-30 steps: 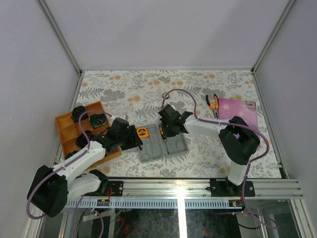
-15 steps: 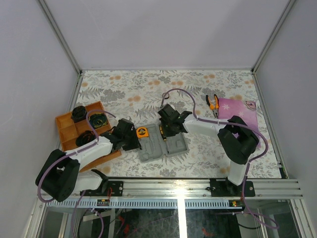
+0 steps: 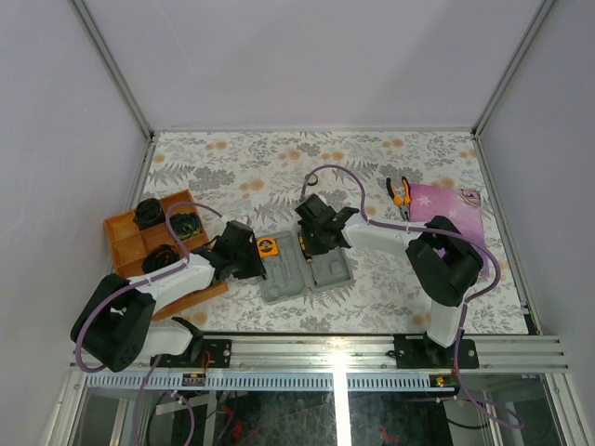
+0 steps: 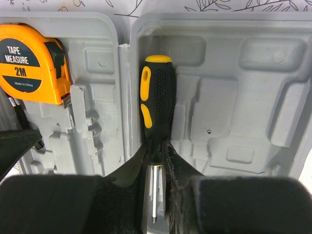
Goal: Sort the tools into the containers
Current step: Place the screwdriver in the storage box.
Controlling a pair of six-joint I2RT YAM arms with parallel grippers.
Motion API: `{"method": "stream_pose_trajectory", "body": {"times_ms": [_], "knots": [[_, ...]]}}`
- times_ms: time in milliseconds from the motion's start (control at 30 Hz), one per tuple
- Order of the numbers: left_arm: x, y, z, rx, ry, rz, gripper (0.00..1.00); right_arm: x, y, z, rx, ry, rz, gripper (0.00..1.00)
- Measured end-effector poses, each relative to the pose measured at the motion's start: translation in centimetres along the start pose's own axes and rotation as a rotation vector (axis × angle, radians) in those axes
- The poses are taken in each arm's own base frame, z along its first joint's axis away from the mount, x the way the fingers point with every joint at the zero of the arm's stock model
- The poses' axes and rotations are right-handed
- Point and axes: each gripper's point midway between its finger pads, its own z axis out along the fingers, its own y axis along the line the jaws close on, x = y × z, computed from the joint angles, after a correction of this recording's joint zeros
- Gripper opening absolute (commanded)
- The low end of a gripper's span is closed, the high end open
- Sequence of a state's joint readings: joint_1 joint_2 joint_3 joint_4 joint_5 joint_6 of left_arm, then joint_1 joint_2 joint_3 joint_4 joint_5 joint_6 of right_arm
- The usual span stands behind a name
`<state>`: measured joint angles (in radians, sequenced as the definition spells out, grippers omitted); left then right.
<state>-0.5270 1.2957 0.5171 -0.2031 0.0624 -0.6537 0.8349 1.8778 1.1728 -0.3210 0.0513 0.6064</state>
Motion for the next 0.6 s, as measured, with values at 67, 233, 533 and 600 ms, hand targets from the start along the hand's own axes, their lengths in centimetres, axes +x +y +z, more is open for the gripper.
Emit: {"method": "stream_pose_trajectory", "body": {"times_ms": [67, 233, 533, 600], "knots": [[0.03, 0.01, 0.05, -0.003, -0.002, 0.009, 0.2, -0.02, -0.03, 0.13, 0.004, 0.0, -0.002, 0.0], [0.06, 0.04, 0.13, -0.01, -0.003, 0.017, 0.14, 0.07, -0.18, 0.43, 0.022, -0.004, -0.009, 0.0], [-0.01, 0.0, 0.18, -0.012, -0.005, 0.032, 0.11, -0.03, -0.2, 0.86, 0.077, -0.042, -0.045, 0.0], [-0.02, 0.02, 0.18, -0.013, -0.006, 0.034, 0.1, -0.11, -0.19, 0.88, 0.083, -0.049, -0.05, 0.0]]}}
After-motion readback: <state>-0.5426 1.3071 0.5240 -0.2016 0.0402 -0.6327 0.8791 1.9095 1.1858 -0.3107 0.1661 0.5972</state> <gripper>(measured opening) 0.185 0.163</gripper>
